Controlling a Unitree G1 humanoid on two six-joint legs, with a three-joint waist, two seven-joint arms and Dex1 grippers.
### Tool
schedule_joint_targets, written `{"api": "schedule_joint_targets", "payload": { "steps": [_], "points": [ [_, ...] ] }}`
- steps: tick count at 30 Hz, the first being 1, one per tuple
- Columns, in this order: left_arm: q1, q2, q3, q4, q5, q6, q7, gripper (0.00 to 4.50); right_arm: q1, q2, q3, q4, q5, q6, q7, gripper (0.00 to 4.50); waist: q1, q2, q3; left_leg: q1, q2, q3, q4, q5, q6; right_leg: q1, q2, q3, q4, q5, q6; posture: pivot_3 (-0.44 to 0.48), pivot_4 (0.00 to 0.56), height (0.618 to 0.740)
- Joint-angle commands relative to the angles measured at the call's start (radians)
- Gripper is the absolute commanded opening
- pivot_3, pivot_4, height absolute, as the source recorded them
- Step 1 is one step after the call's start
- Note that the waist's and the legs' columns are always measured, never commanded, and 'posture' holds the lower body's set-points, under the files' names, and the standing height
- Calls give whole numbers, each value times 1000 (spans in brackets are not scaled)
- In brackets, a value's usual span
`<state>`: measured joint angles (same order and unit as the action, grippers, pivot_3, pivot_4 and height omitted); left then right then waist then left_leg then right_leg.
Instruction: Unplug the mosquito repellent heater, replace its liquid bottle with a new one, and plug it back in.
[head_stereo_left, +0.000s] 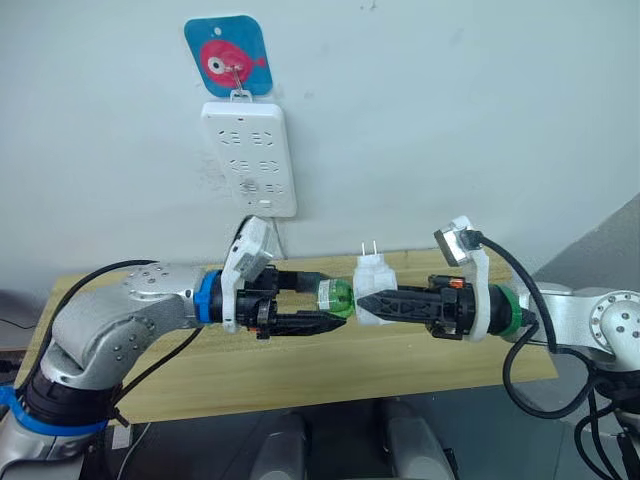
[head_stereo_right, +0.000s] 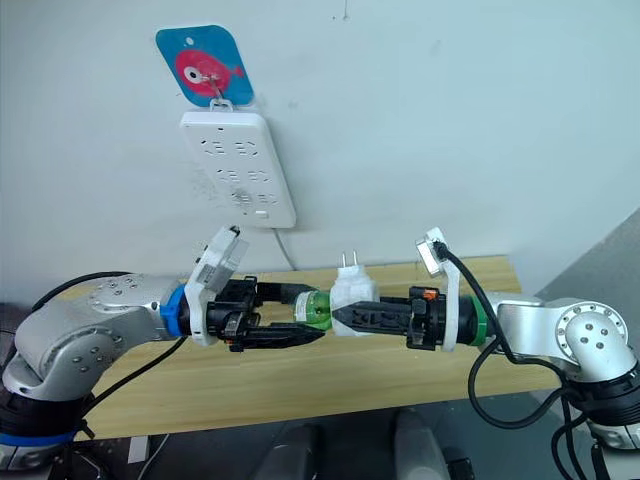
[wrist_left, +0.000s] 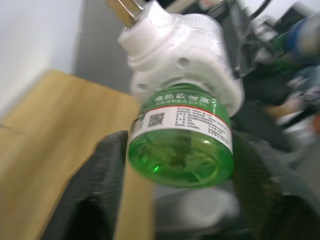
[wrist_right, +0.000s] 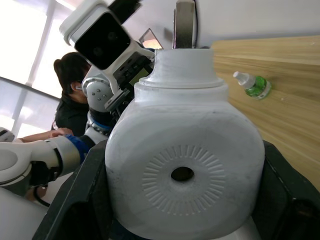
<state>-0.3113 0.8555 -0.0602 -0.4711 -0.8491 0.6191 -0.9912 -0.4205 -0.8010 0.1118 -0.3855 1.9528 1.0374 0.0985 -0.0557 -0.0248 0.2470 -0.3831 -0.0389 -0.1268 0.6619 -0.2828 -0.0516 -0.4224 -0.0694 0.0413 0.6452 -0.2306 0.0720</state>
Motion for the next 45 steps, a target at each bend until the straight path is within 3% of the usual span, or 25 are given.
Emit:
{"api": "schedule_joint_targets", "payload": {
  "steps": [1,7,15,20,23,24,27,30,31,34,38,43,45],
  "points": [
    [90,-66,-14,18,290,-418,-72,4473,-8,2,-5,-29,19,0,8,3018,2,0,0,0,0,0,0,0,0,0,0,0,-1,0,0,-40,226,740],
    [157,-216,9,110,483,-871,-88,4500,-7,4,-6,-30,19,-3,6,3018,24,0,0,-1,0,0,0,0,0,0,-1,0,-2,0,0,-43,227,740],
    [155,-263,-17,161,516,-978,-81,4500,-12,12,-4,-33,19,-7,1,3018,24,0,0,-1,0,0,1,0,0,0,-1,0,-1,0,0,-48,223,740],
    [137,-257,-20,148,484,-954,-96,3354,-11,17,-5,-35,19,-9,-7,3018,23,0,0,-1,0,0,1,0,0,0,-1,0,-1,0,0,-49,220,740],
    [112,-251,-26,113,456,-900,-93,2350,-11,17,-6,-35,19,-10,-9,3018,23,0,0,-1,0,-1,1,0,0,0,-1,-1,-1,0,0,-47,221,740],
    [105,-237,-32,87,431,-845,-97,2221,-11,16,-5,-35,19,-9,-9,3018,23,0,0,-1,0,-1,1,0,0,0,-1,-1,0,0,0,-44,220,740],
    [93,-134,-49,-11,282,-493,-74,2221,-10,8,-4,-31,19,-5,-9,3018,20,0,0,-1,0,-1,1,0,0,0,-1,-1,0,0,0,-40,219,740],
    [8,-3,-9,-34,-122,-9,43,2221,-13,-1,-1,-28,19,5,-5,3018,16,0,0,0,0,-3,1,0,0,1,0,-2,1,0,0,-32,217,740],
    [-25,28,6,-20,-220,92,53,2221,-14,-3,0,-27,19,8,-3,3018,15,0,0,-1,0,-5,1,0,0,1,0,-3,2,0,1,-32,217,740],
    [-93,68,33,28,-320,231,50,2221,-14,-7,2,-26,19,11,0,3018,8,0,0,0,0,-4,1,0,0,1,0,-4,2,0,1,-31,217,740],
    [-127,72,44,44,-339,304,38,2221,-15,-8,5,-28,19,9,3,3018,0,0,0,0,0,-4,1,0,0,1,0,-3,2,0,0,-33,217,740],
    [-89,37,15,-2,-177,192,15,2221,-13,-4,6,-32,19,1,0,3018,-1,0,0,0,0,-3,1,0,0,0,0,-2,1,0,0,-37,218,740],
    [-59,23,14,-13,-120,135,-2,2951,-10,-2,5,-35,19,-3,-2,3018,0,0,0,0,0,-3,0,0,0,0,0,-2,1,0,0,-39,218,740]
  ]
}}
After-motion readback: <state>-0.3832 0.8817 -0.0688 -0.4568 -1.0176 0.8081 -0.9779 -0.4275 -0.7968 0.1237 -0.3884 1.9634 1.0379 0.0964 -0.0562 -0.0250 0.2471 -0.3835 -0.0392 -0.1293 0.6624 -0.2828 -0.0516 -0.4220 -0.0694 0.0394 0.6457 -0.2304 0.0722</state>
